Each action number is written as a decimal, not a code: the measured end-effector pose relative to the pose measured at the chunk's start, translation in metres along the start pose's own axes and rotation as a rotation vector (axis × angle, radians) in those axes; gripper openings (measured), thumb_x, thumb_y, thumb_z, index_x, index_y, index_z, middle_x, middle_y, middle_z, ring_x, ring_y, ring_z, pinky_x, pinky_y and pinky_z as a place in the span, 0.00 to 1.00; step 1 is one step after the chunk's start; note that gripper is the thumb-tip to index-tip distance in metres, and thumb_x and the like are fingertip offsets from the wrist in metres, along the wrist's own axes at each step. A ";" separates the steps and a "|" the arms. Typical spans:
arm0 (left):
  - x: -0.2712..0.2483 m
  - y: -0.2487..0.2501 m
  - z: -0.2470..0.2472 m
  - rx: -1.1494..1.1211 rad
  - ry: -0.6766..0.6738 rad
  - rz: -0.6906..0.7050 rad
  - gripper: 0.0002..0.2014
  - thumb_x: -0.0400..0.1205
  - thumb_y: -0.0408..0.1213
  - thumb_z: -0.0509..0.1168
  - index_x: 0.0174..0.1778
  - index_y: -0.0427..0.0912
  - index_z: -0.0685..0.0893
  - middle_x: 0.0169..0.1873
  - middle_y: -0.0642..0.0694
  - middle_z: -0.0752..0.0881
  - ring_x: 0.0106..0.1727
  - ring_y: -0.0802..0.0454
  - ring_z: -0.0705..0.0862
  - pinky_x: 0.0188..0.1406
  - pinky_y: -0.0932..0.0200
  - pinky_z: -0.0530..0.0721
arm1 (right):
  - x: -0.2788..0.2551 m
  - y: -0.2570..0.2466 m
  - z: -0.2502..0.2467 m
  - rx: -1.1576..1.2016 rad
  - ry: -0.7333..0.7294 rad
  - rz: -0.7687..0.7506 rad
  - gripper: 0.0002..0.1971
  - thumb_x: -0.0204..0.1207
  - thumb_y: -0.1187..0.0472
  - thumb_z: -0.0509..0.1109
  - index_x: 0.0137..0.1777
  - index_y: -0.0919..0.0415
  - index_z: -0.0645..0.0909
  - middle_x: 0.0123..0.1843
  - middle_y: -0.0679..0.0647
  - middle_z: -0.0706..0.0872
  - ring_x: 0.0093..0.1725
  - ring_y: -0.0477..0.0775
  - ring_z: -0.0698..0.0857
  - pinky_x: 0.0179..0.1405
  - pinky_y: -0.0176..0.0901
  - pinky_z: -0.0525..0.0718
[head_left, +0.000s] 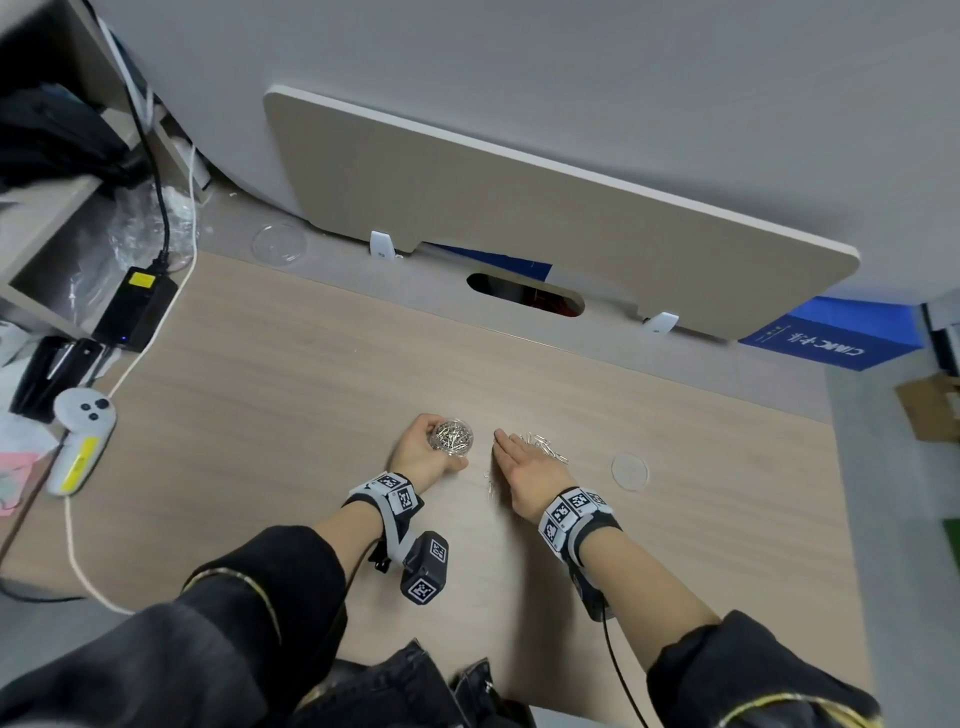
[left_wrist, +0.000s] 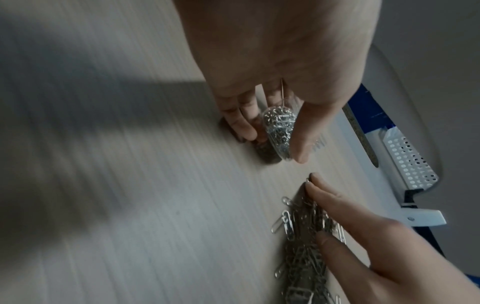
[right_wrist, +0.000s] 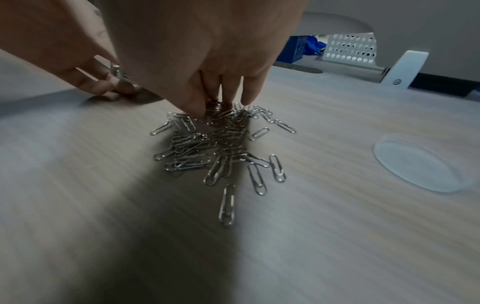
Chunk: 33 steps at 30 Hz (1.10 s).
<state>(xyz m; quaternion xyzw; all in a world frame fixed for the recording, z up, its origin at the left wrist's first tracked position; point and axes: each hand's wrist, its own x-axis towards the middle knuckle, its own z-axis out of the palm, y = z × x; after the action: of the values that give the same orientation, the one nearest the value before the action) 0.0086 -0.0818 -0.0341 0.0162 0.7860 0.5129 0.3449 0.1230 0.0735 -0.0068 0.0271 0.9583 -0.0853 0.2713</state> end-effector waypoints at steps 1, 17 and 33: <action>-0.001 0.000 0.005 0.008 -0.021 0.000 0.30 0.57 0.28 0.82 0.53 0.46 0.78 0.50 0.49 0.83 0.51 0.51 0.81 0.60 0.58 0.77 | -0.003 0.003 0.001 -0.010 -0.013 0.012 0.37 0.76 0.65 0.58 0.84 0.63 0.48 0.87 0.56 0.46 0.85 0.57 0.51 0.85 0.49 0.49; -0.017 0.001 0.029 -0.072 -0.151 -0.033 0.28 0.59 0.21 0.80 0.51 0.43 0.77 0.47 0.44 0.84 0.47 0.51 0.82 0.49 0.63 0.79 | -0.027 0.021 0.034 0.111 0.042 0.077 0.41 0.74 0.55 0.61 0.85 0.60 0.47 0.87 0.56 0.45 0.86 0.56 0.48 0.85 0.48 0.52; -0.008 -0.001 0.011 0.023 0.049 -0.028 0.29 0.58 0.32 0.83 0.52 0.48 0.77 0.45 0.54 0.82 0.52 0.50 0.83 0.60 0.57 0.80 | -0.030 0.003 0.045 -0.057 0.036 -0.086 0.38 0.77 0.41 0.49 0.83 0.62 0.57 0.85 0.59 0.58 0.82 0.63 0.63 0.78 0.64 0.65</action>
<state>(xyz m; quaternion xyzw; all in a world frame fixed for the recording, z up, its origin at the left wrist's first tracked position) 0.0214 -0.0763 -0.0337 -0.0035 0.8002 0.4992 0.3323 0.1723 0.0680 -0.0292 -0.0205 0.9654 -0.0690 0.2506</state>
